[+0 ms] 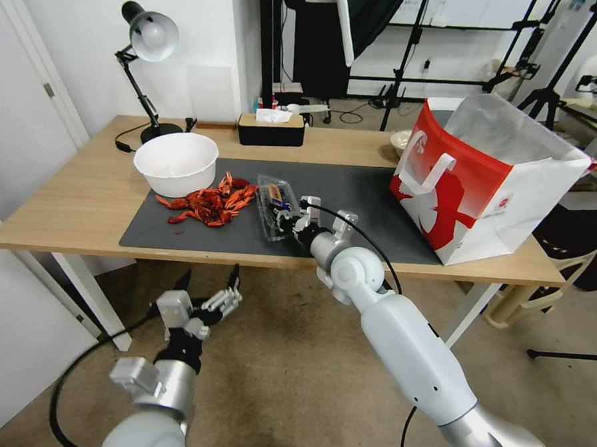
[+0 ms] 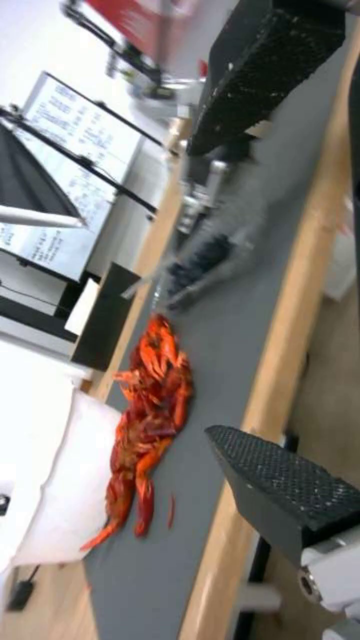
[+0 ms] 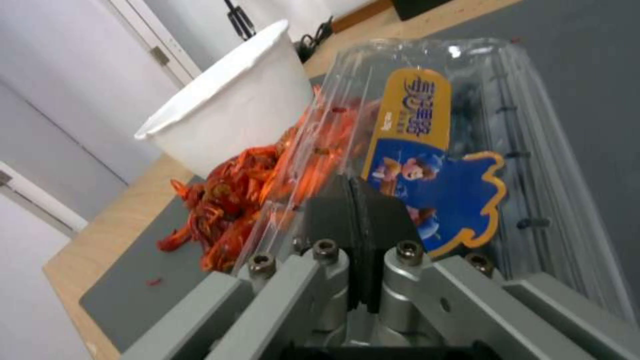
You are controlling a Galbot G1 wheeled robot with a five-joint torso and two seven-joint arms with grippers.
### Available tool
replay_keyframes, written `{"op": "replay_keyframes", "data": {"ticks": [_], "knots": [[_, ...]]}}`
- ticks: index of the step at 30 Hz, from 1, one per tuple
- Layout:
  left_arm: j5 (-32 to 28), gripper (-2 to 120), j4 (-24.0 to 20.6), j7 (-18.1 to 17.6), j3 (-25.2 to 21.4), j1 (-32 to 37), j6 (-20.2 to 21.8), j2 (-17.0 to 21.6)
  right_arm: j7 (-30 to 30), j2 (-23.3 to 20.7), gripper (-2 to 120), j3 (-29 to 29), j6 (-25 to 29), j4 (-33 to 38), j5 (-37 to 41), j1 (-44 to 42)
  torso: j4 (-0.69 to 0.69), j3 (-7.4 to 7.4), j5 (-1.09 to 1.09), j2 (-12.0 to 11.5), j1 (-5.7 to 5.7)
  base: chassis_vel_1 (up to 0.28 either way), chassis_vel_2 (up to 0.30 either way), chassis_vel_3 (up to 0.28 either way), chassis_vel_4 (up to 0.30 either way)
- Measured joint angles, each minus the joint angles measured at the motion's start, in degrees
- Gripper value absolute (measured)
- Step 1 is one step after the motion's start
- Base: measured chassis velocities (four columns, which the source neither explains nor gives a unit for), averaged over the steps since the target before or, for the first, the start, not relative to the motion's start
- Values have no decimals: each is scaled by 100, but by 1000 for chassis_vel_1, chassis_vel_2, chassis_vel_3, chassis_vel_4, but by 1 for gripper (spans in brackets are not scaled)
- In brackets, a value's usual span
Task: Close the takeout container lid, then place the container into the takeout bag.
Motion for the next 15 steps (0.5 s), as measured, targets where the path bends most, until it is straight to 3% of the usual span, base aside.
{"op": "replay_keyframes", "data": {"ticks": [1,4,5,9,10,13,15], "knots": [[0,100,0,0,0,0,0,0,0,0,0,0,0,0,0,0,0,0,0,0,0,0,0,0,0],[-1042,100,-12,-154,28,-441,55,343,6,-48,0,-5,-43,72,14,-40,1,0,-1,0,0,0,0,0,0],[-1042,100,-12,-154,28,-441,55,343,6,-48,0,-5,-43,72,14,-40,1,0,-1,0,0,0,0,0,0],[-2129,100,37,-310,40,-1053,305,659,32,-100,0,-17,-83,153,42,-46,0,0,-1,0,0,0,0,0,0],[-2129,100,37,-310,40,-1053,305,659,32,-100,0,-17,-83,153,42,-46,0,0,-1,0,0,0,0,0,0],[-2927,100,159,-431,81,-1491,532,854,40,-106,0,-21,-117,185,51,-46,1,0,-1,0,0,0,0,0,0],[-3051,100,179,-452,91,-1552,567,882,41,-106,0,-21,-119,187,51,-47,1,0,-1,0,0,0,0,0,0]]}}
